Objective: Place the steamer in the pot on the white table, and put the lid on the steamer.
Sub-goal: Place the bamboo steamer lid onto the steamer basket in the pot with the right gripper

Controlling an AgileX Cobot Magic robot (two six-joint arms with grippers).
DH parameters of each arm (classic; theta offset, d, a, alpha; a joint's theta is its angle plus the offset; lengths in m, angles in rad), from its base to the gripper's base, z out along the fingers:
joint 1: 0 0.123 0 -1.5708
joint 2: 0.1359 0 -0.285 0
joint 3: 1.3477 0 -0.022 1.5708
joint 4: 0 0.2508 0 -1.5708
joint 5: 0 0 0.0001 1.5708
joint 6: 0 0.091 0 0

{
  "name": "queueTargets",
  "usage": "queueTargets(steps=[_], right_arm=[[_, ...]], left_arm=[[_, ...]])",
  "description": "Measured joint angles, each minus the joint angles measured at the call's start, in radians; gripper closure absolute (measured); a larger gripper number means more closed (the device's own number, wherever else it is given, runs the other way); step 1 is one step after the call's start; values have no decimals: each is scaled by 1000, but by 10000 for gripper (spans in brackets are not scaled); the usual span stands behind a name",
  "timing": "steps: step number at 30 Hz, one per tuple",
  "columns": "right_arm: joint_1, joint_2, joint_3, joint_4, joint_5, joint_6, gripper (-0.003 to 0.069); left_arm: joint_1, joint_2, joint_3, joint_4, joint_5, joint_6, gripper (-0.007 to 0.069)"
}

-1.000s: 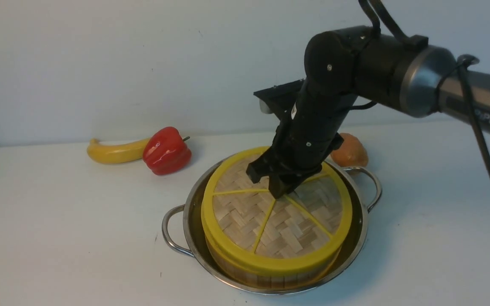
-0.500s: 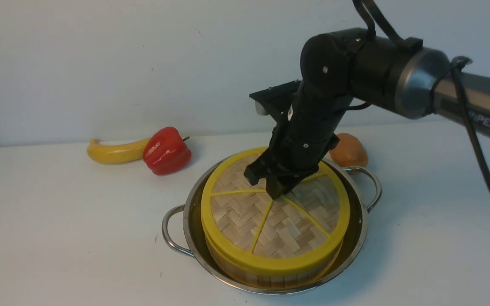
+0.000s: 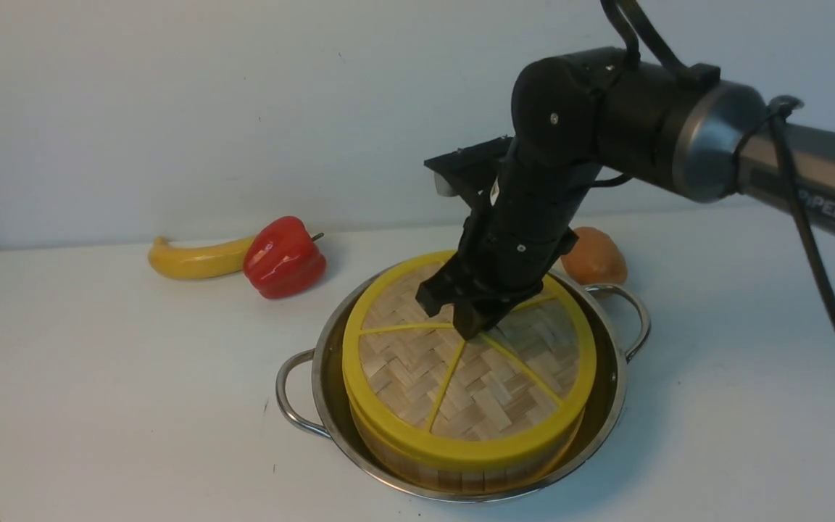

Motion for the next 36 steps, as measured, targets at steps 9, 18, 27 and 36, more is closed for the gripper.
queueTargets(steps=[9, 18, 27, 36], right_arm=[[1, 21, -58, -16, 5, 2, 515], [1, 43, -68, -4, -4, 12, 515], [1, 43, -68, -1, -6, 39, 515], [1, 39, -68, -2, -6, 47, 515]], left_arm=[[0, 0, 0, 0, -2, 0, 615], [0, 0, 0, 1, -2, 0, 615], [0, 0, 0, 1, -2, 0, 615], [0, 0, 0, 1, -2, 0, 615]])
